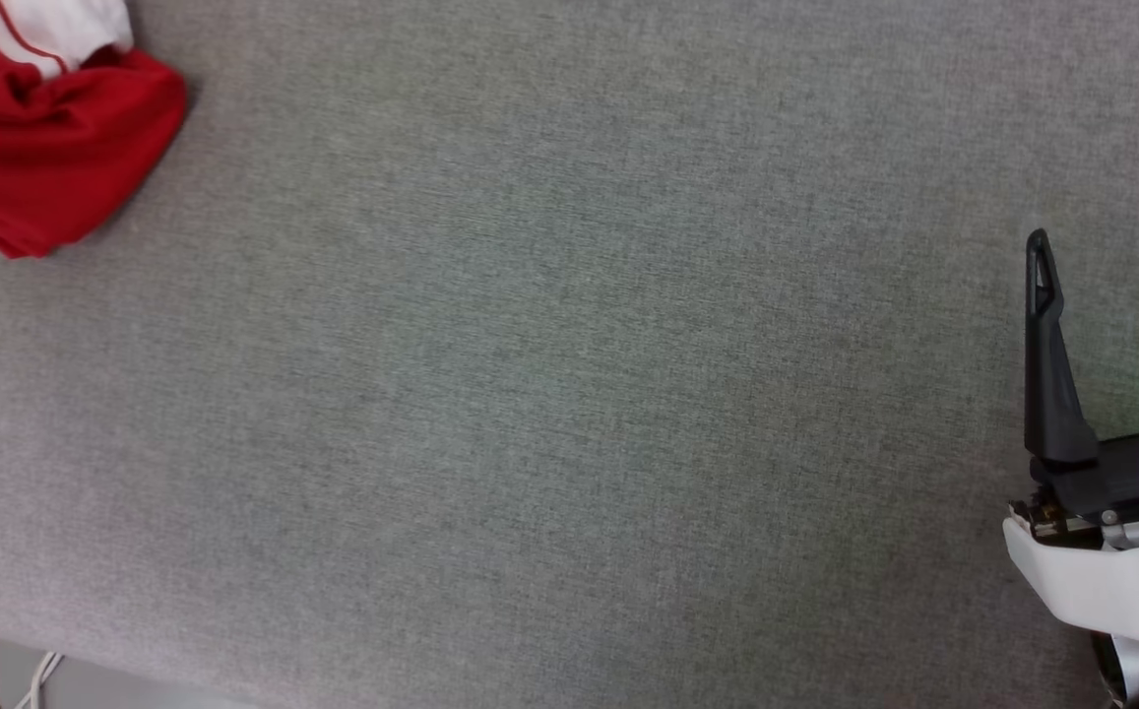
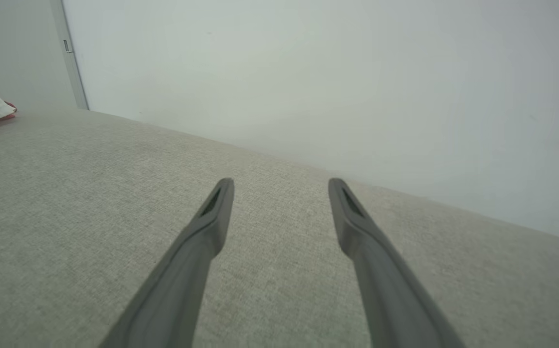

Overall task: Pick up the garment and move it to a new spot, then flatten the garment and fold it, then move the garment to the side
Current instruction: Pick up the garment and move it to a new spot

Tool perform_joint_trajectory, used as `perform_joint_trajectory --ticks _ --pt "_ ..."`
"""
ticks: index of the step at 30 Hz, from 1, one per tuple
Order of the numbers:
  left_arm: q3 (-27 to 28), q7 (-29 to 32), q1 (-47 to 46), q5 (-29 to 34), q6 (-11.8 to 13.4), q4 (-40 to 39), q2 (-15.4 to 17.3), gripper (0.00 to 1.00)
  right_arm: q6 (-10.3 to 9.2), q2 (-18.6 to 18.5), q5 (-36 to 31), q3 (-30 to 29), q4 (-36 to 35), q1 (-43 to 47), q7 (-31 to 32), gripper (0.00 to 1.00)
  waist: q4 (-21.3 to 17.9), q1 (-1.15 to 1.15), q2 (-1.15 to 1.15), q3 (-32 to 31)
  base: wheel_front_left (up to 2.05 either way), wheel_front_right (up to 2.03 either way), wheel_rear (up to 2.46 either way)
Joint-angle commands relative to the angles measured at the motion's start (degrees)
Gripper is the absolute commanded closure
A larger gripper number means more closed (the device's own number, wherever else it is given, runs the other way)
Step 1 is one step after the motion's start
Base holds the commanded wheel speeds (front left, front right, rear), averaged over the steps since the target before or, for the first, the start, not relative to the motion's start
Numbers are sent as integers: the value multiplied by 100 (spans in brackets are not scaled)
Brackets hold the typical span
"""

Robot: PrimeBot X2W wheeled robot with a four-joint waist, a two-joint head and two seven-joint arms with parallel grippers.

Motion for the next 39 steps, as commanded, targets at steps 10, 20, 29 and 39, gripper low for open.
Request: perform_joint_trajectory --ticks 10,20,29,39 --pt "-1089 1903 555 -1247 1 -18 199 0 -3 -131 -85 0 -131 -106 -11 0 -121 -1 0 295 0 0 0" --pt "-1859 1749 646 -1320 -1 361 -189 100 -3 -119 -59 54 4 -117 -11 0 -172 -1 0 302 0 0 0" --pt "-2068 1016 322 -1279 1 -52 523 100 -3 15 112 217 223 -142 -11 0 -188 -1 0 -345 0 0 0" --pt "-2741 795 -164 -1124 0 -1312 1206 100 -3 199 349 389 547 -121 -12 0 -330 -1 0 -1221 0 0 0"
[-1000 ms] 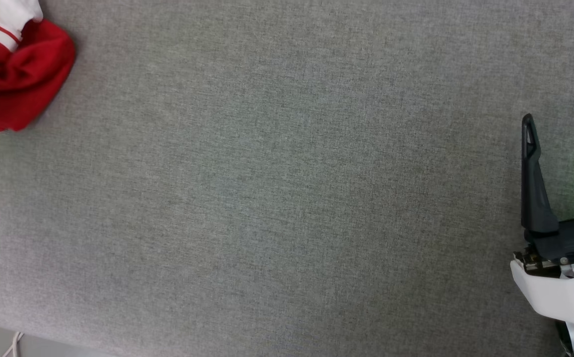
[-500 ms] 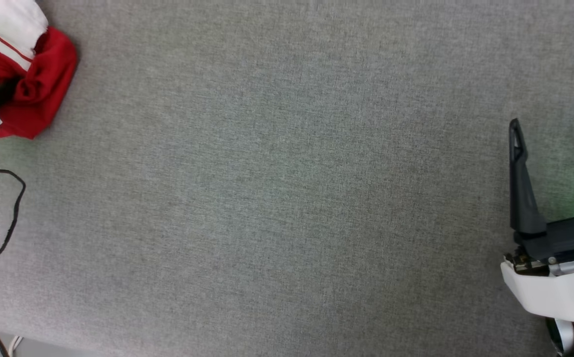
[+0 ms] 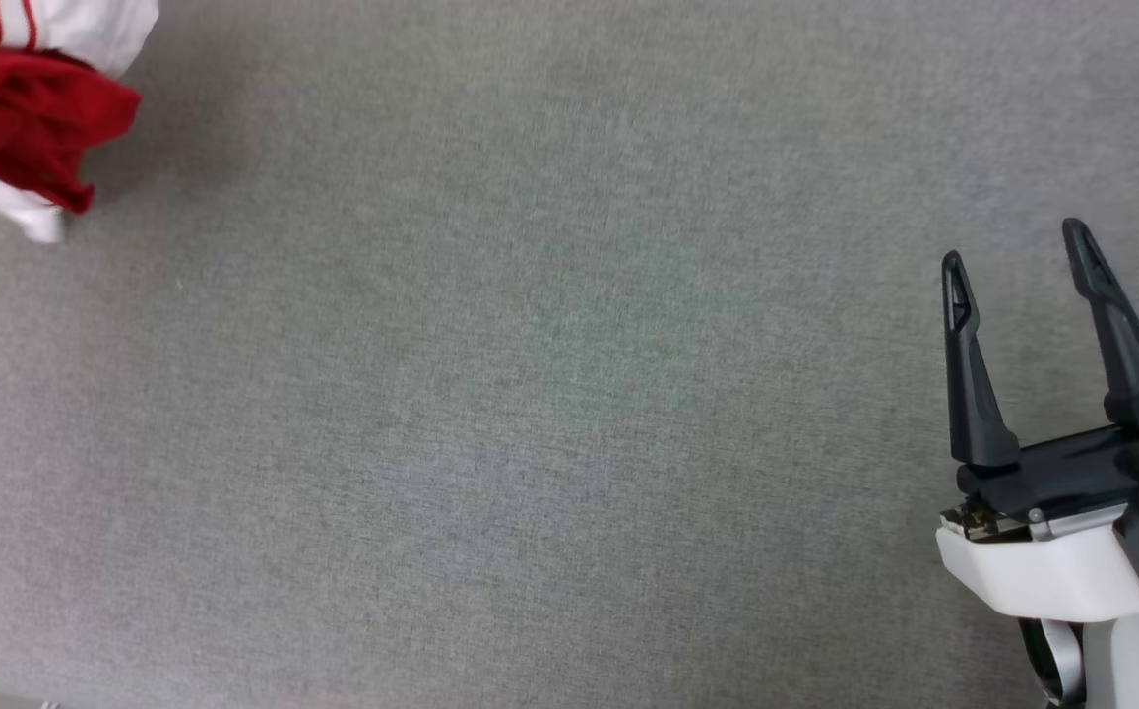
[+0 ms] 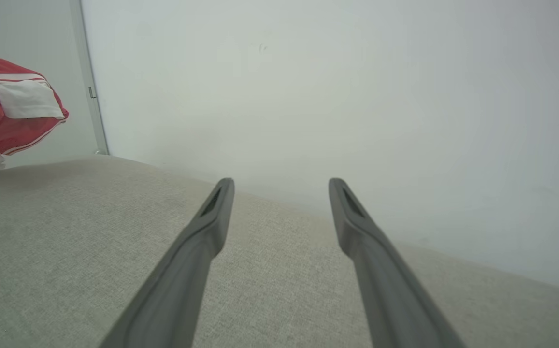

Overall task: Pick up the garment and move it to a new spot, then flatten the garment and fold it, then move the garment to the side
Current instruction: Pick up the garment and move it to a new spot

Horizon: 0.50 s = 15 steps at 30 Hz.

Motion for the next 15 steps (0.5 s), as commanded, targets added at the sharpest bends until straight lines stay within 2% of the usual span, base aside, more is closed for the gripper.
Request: perform_joint_trajectory --ticks 1,5,15 --pt "-130 11 -139 16 0 -218 81 100 -3 42 87 13 65 -20 -11 0 -119 0 0 -316 0 0 0" --pt "-378 89 -398 70 0 -694 109 100 -2 62 214 37 163 37 -10 0 -265 0 0 -573 0 0 0" --pt "-981 361 -1000 341 0 -1704 -395 100 -2 67 705 6 331 102 -10 0 -893 0 0 -1024 0 0 0"
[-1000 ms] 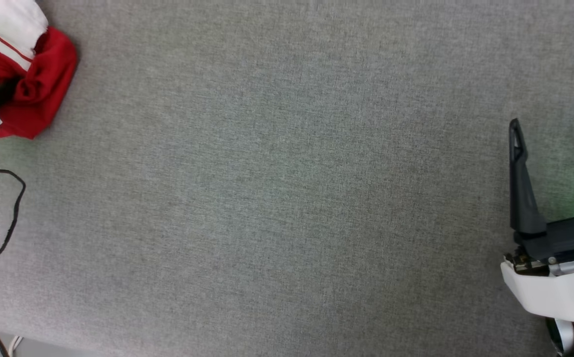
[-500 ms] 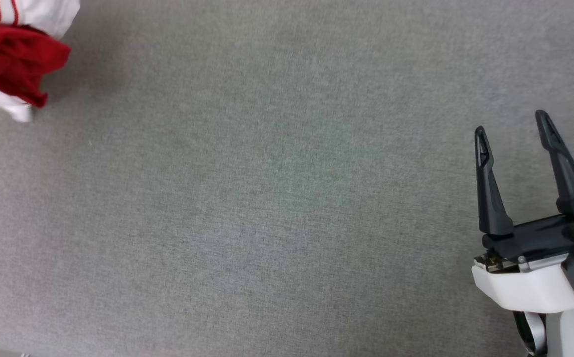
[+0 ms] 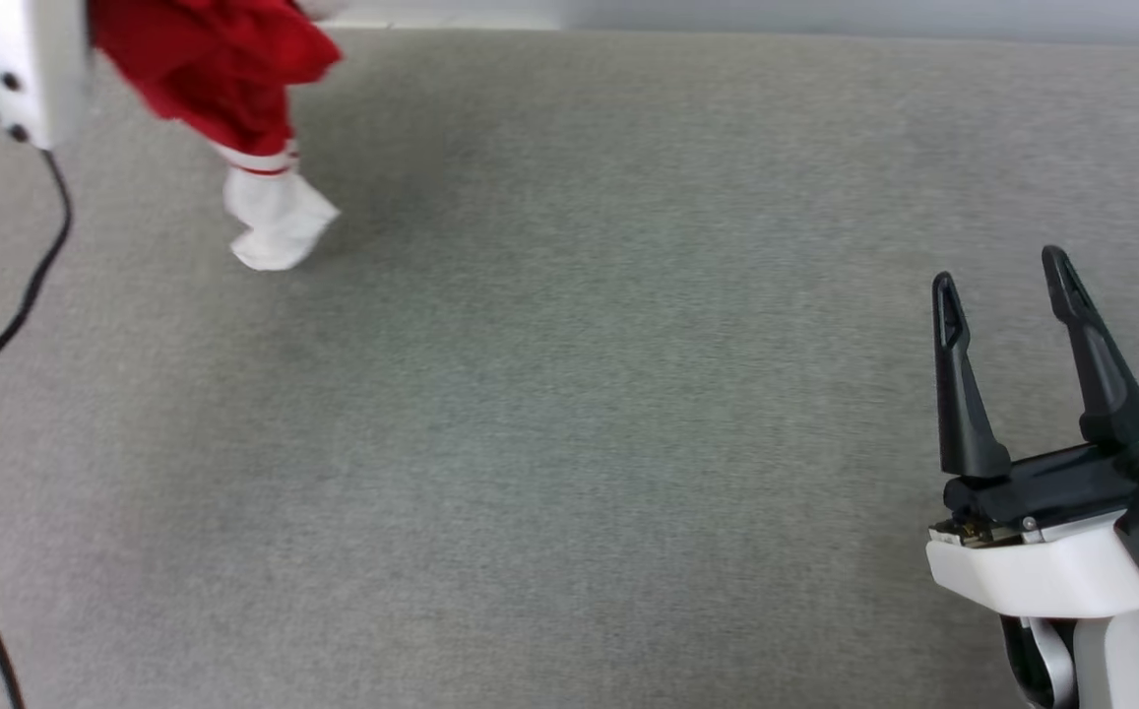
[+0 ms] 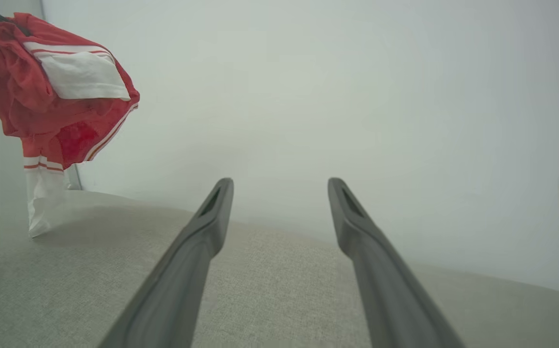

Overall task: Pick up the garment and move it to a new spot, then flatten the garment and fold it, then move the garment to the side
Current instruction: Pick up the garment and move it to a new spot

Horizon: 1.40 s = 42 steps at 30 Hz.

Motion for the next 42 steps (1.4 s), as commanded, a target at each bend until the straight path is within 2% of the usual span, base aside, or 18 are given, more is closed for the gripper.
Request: perform_joint_trajectory --ticks 1,10,17,24,37,42 --pt "-44 22 -95 30 0 -72 -71 100 -2 19 63 -1 14 14 -11 0 -236 1 0 -167 0 0 0" --pt "-630 153 -419 93 0 -623 -742 100 -2 20 301 -42 132 121 -11 0 -950 1 0 -416 0 0 0" --pt "-1061 6 -295 132 0 -861 -1224 100 -2 20 390 -137 174 152 -11 0 -1309 1 0 -389 0 0 0" --pt "-1704 -319 328 208 0 -739 -1701 100 -2 19 443 -173 206 65 -11 0 -1476 1 0 -175 0 0 0" --pt "-3314 -1171 1715 297 0 405 -2744 100 -2 19 383 -290 390 -27 -11 0 -1576 1 0 187 0 0 0" --pt "-3531 -1159 2133 378 -2 604 -3022 100 -3 18 362 -321 450 -6 -11 0 -1531 1 0 192 0 0 0"
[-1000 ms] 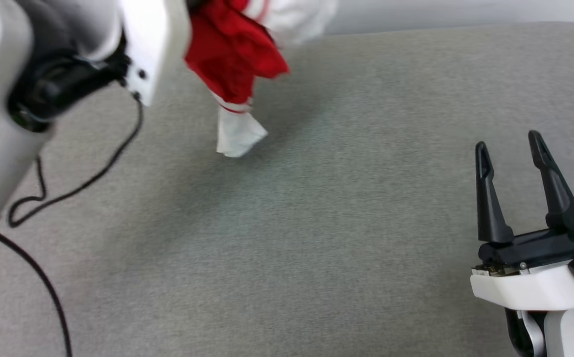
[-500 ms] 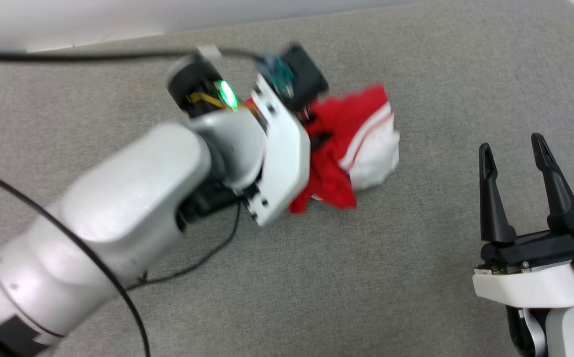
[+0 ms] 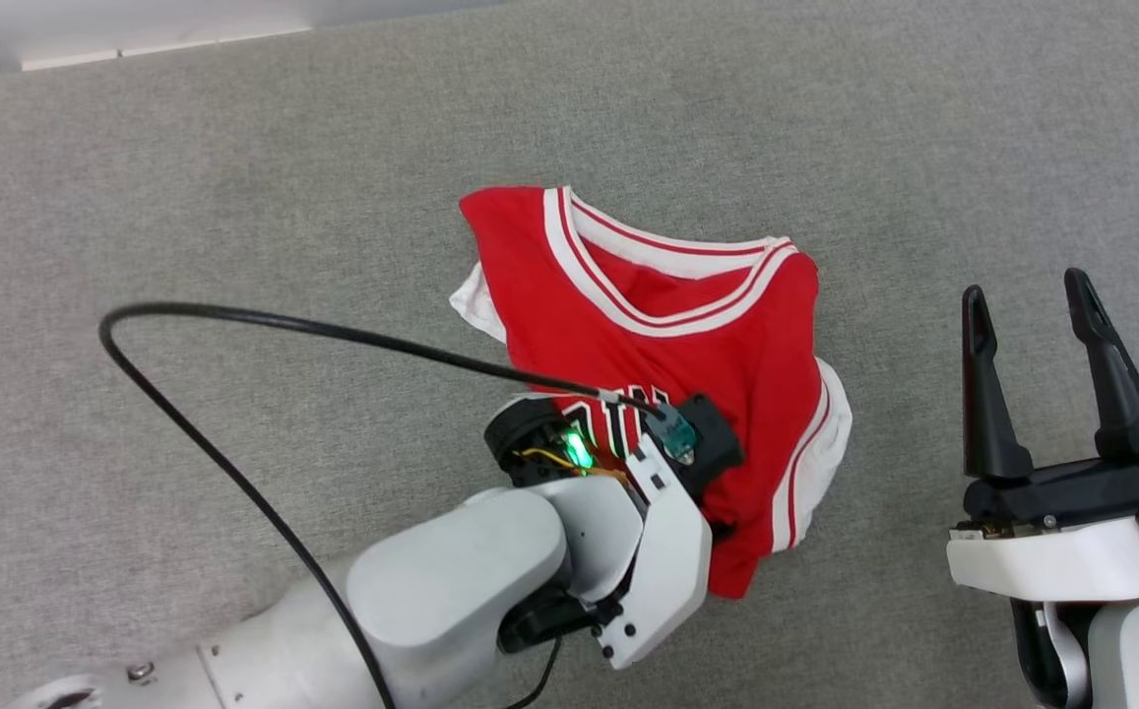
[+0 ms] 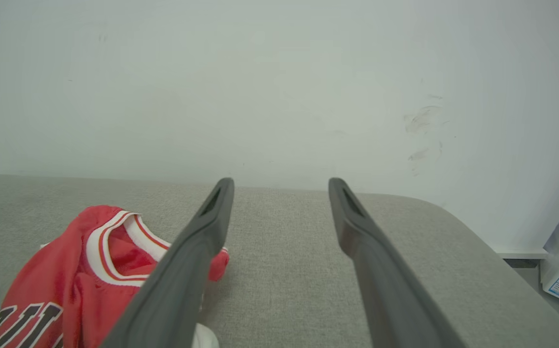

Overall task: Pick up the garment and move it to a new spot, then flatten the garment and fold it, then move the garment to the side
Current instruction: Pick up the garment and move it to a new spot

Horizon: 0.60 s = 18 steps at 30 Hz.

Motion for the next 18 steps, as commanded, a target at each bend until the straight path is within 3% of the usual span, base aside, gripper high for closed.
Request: perform_joint_trajectory --ticks 1,2,3,4,8,12,18 --pt "-78 0 192 46 -4 71 -65 100 -2 15 1 -10 26 -22 -11 0 30 0 0 -40 0 0 0" --pt "-87 -66 224 77 -4 114 -104 100 -2 15 -7 -3 41 -6 -11 0 45 0 0 -73 0 0 0" --pt "-82 -177 204 147 -4 167 -138 66 -2 15 -18 6 58 16 -11 0 62 0 0 -121 0 0 0" --pt "-71 -334 170 214 -3 220 -167 0 -2 15 -27 10 72 50 -11 0 80 0 0 -173 0 0 0" --pt "97 -1215 -2 448 20 372 -308 0 -3 15 -81 12 129 193 -11 0 177 0 0 -446 0 0 0" --pt "366 -2048 34 668 259 412 -380 0 -2 14 -146 29 199 363 -12 0 287 0 0 -744 0 0 0" --pt "815 -3127 220 970 945 324 -209 0 -2 14 -175 3 259 550 -11 0 441 0 0 -1059 0 0 0"
